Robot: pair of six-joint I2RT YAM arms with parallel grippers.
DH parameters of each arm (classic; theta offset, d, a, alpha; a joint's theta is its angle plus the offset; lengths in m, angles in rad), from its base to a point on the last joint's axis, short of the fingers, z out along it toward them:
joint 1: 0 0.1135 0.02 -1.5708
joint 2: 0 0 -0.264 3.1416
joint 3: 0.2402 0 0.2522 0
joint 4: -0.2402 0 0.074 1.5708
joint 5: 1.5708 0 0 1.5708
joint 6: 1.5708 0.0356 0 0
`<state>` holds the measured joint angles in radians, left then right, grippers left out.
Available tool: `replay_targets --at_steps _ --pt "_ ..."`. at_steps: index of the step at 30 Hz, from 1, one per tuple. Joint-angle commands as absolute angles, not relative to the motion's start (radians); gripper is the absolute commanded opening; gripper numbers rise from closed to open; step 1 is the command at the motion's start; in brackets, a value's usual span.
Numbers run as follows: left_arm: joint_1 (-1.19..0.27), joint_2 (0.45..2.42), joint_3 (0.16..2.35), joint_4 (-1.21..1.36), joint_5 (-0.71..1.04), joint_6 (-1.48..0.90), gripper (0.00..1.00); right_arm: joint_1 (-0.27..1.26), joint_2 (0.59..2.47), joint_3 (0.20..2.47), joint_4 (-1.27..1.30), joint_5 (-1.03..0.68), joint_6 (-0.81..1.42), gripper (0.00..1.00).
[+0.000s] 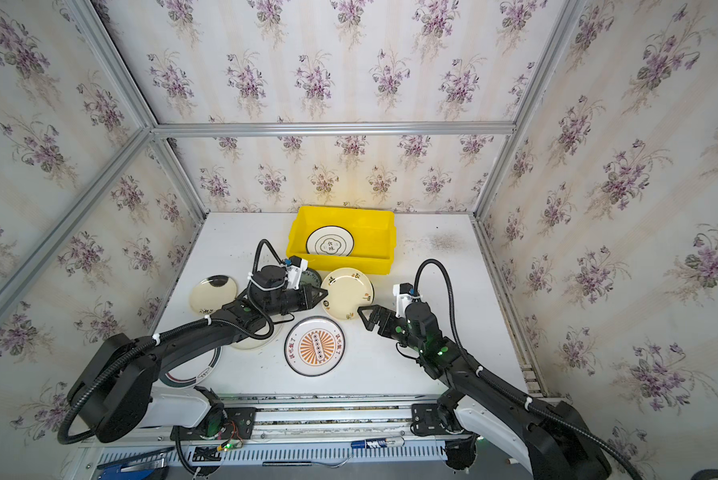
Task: Place the plates into the plastic bin on the countertop
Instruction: 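Carry the cream plate with the left gripper to the bin while the right gripper withdraws, then lower the cream plate into the yellow bin and open the left gripper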
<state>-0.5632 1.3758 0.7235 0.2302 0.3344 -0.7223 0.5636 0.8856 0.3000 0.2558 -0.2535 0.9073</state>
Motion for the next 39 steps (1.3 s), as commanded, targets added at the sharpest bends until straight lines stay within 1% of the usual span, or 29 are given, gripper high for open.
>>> replay_targets --at_steps 1,4,13,18,25,28,39 --pt "-0.551 1.359 0.773 0.197 0.203 -0.692 0.00 0.564 0.859 0.323 0.203 -0.249 0.889 1.00" --pt "-0.535 1.358 0.840 0.154 0.103 -0.650 0.00 0.564 0.847 0.328 0.174 -0.271 0.882 1.00" --pt "-0.425 1.488 1.100 0.016 -0.056 -0.513 0.00 0.564 0.783 0.320 0.086 -0.269 0.890 0.99" --pt "-0.372 1.595 1.242 -0.023 -0.063 -0.480 0.00 0.564 0.708 0.298 0.069 -0.233 0.899 0.99" --pt "-0.368 1.776 1.413 -0.088 -0.135 -0.381 0.00 0.563 0.657 0.302 -0.008 -0.210 0.886 0.99" --pt "-0.370 1.847 1.473 -0.127 -0.168 -0.348 0.00 0.563 0.648 0.297 -0.030 -0.197 0.881 0.99" --pt "-0.367 2.032 1.653 -0.216 -0.155 -0.322 0.00 0.563 0.692 0.304 -0.025 -0.160 0.887 1.00"
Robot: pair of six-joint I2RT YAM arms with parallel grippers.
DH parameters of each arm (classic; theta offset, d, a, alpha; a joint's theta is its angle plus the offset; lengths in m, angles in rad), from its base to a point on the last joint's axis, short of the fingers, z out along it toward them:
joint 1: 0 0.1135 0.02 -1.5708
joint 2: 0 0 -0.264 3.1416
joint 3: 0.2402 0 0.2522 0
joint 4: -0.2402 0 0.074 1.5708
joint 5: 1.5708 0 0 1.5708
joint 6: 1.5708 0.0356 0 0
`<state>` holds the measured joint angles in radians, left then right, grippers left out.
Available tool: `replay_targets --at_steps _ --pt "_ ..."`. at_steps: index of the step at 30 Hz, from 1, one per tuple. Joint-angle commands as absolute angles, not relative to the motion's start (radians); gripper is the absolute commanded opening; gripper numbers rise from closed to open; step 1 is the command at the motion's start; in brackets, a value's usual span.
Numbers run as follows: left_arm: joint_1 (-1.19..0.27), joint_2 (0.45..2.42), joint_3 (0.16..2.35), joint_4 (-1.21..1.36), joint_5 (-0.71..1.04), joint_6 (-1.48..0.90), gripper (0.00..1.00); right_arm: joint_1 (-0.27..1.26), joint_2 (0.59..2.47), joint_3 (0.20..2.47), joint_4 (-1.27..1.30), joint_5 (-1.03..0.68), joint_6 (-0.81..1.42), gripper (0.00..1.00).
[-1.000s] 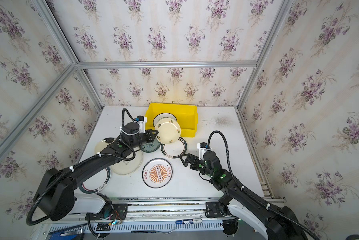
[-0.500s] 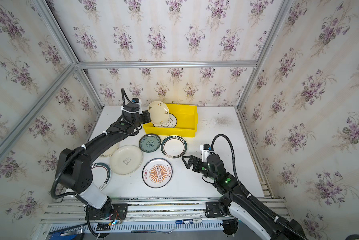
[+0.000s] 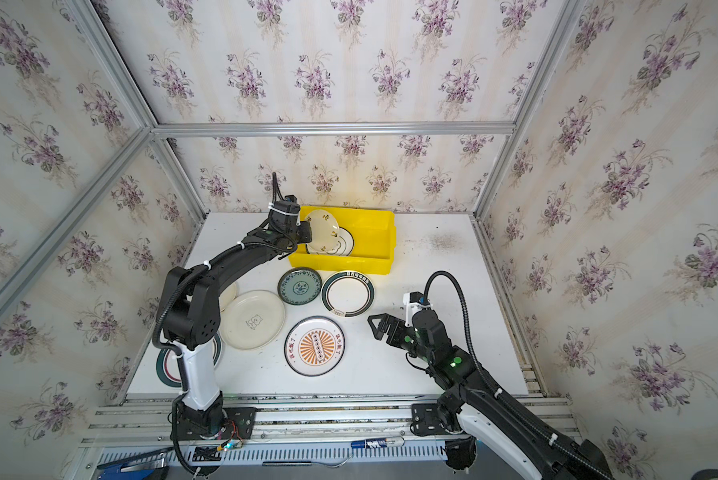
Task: Place the plates into the plastic bin on the countertop
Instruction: 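Lower the cream plate into the yellow bin and open the left gripper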
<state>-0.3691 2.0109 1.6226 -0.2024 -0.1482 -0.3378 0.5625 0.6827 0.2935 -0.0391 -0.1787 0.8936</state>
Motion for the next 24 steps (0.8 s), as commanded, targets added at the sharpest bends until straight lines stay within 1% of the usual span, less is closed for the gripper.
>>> replay_targets --at_steps 1,7,8,13,18,24 --pt "-0.364 2.044 1.666 -0.221 -0.141 -0.324 0.00 0.562 0.696 0.305 -0.023 -0.157 0.886 1.00" --pt "-0.360 2.104 1.726 -0.253 -0.118 -0.331 0.00 0.563 0.720 0.304 -0.011 -0.150 0.885 1.00" --pt "-0.359 2.110 1.729 -0.255 -0.119 -0.327 0.02 0.562 0.723 0.305 -0.005 -0.150 0.889 1.00" --pt "-0.360 2.134 1.751 -0.262 -0.151 -0.298 0.05 0.562 0.733 0.310 0.037 -0.147 0.910 0.99" --pt "-0.360 2.161 1.773 -0.273 -0.144 -0.296 0.11 0.561 0.752 0.340 -0.010 -0.144 0.902 0.99" --pt "-0.360 2.184 1.799 -0.275 -0.136 -0.298 0.14 0.562 0.742 0.336 -0.008 -0.148 0.910 0.99"
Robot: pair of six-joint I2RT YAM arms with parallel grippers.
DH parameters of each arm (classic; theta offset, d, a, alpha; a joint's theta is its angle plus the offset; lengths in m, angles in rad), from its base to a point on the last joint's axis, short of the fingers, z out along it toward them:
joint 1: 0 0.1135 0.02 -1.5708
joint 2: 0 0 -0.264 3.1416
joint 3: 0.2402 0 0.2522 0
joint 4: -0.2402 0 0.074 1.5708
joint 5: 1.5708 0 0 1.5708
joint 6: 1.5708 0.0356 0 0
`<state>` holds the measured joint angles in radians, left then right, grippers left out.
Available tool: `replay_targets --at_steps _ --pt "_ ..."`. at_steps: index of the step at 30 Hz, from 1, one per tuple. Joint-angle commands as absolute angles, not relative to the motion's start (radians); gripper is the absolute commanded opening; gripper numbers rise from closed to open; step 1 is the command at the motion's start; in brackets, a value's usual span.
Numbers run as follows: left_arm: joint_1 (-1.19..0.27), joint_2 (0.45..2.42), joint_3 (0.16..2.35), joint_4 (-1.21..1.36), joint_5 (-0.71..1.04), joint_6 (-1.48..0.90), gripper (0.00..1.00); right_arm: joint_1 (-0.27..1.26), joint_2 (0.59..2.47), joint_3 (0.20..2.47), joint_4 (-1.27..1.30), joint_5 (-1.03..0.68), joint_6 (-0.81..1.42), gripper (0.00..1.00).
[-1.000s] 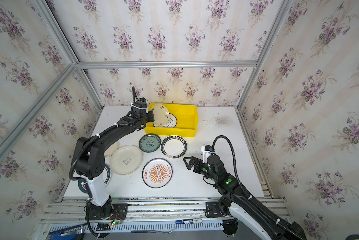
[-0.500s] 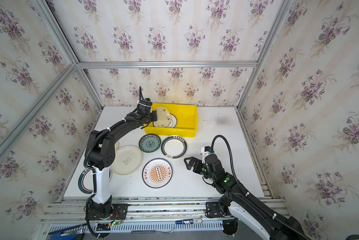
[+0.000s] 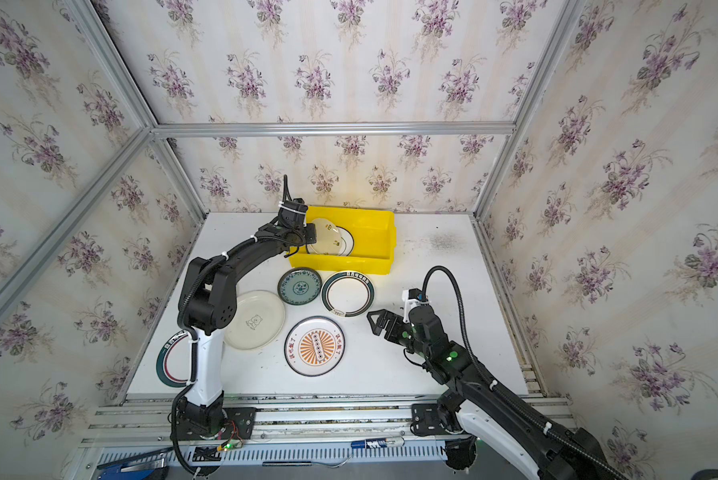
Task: Place the plates into the plastic bin on the countertop
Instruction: 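Lower the cream plate into the yellow bin and open the left gripper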
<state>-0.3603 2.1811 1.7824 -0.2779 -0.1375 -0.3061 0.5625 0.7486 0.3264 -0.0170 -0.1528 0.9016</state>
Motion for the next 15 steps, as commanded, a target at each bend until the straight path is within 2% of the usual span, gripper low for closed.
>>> replay_targets --at_steps 1,6,8,9,11,12,15 --pt "-0.360 2.186 1.802 -0.276 -0.139 -0.298 0.14 0.562 0.740 0.337 -0.011 -0.148 0.907 0.99" --pt "-0.360 2.188 1.817 -0.278 -0.140 -0.295 0.14 0.562 0.730 0.335 -0.025 -0.147 0.904 0.99" --pt "-0.360 2.190 1.822 -0.281 -0.140 -0.295 0.18 0.562 0.728 0.332 -0.026 -0.150 0.904 0.99" --pt "-0.361 2.191 1.824 -0.281 -0.140 -0.296 0.24 0.563 0.727 0.333 -0.030 -0.152 0.904 0.99" --pt "-0.363 2.191 1.826 -0.283 -0.149 -0.298 0.46 0.562 0.722 0.335 -0.047 -0.150 0.902 0.99" --pt "-0.364 2.189 1.824 -0.283 -0.149 -0.293 0.53 0.562 0.720 0.336 -0.055 -0.150 0.897 0.99" --pt "-0.368 2.181 1.827 -0.281 -0.150 -0.273 0.70 0.562 0.705 0.341 -0.088 -0.144 0.881 0.99"
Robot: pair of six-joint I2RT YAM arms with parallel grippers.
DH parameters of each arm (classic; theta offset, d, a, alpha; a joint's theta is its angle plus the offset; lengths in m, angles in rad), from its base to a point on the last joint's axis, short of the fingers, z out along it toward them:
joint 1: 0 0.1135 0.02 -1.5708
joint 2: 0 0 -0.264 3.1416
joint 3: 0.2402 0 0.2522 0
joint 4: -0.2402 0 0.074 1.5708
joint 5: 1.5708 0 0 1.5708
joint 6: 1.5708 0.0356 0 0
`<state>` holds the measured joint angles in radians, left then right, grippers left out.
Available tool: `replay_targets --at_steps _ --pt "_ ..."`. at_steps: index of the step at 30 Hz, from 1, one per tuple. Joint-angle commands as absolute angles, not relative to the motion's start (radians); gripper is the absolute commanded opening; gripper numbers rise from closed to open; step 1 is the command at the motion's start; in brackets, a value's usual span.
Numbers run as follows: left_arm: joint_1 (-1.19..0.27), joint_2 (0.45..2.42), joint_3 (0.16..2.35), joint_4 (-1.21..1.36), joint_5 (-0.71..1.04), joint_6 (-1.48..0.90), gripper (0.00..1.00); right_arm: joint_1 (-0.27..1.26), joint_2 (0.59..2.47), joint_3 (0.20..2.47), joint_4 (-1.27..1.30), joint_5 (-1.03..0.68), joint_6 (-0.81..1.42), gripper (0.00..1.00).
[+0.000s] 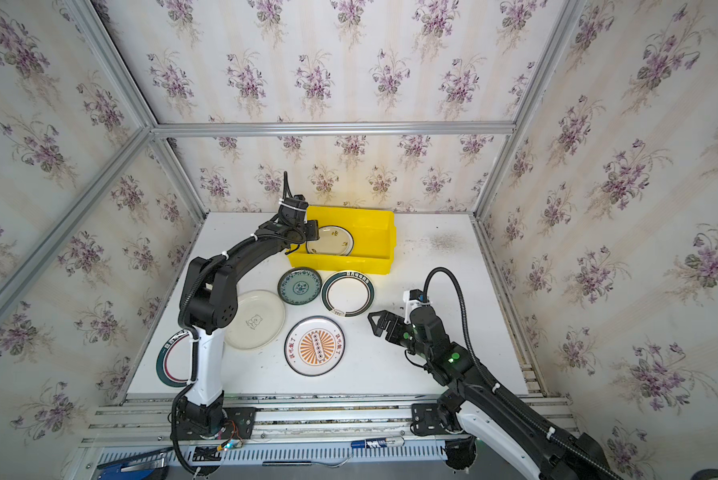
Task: Place the plates into the plastic bin on the countertop
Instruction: 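Draw the left gripper back from the bin while the right gripper nears the sunburst plate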
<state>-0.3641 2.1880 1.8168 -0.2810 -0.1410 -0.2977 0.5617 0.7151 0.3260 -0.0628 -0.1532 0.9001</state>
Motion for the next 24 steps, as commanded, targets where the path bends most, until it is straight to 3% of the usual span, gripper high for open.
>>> replay_targets --at_steps 1,4,6,16,24 --pt "-0.369 2.174 1.827 -0.282 -0.150 -0.272 0.73 0.561 0.698 0.341 -0.095 -0.143 0.876 0.99" --pt "-0.377 2.140 1.822 -0.278 -0.147 -0.263 0.82 0.562 0.673 0.339 -0.120 -0.138 0.863 0.99" --pt "-0.383 2.115 1.823 -0.279 -0.146 -0.260 0.99 0.561 0.658 0.339 -0.136 -0.135 0.854 0.99" --pt "-0.397 1.955 1.722 -0.278 -0.149 -0.291 1.00 0.561 0.540 0.294 -0.115 -0.191 0.838 0.99" --pt "-0.397 1.650 1.400 -0.253 -0.225 -0.367 1.00 0.562 0.592 0.341 -0.185 -0.184 0.757 0.99"
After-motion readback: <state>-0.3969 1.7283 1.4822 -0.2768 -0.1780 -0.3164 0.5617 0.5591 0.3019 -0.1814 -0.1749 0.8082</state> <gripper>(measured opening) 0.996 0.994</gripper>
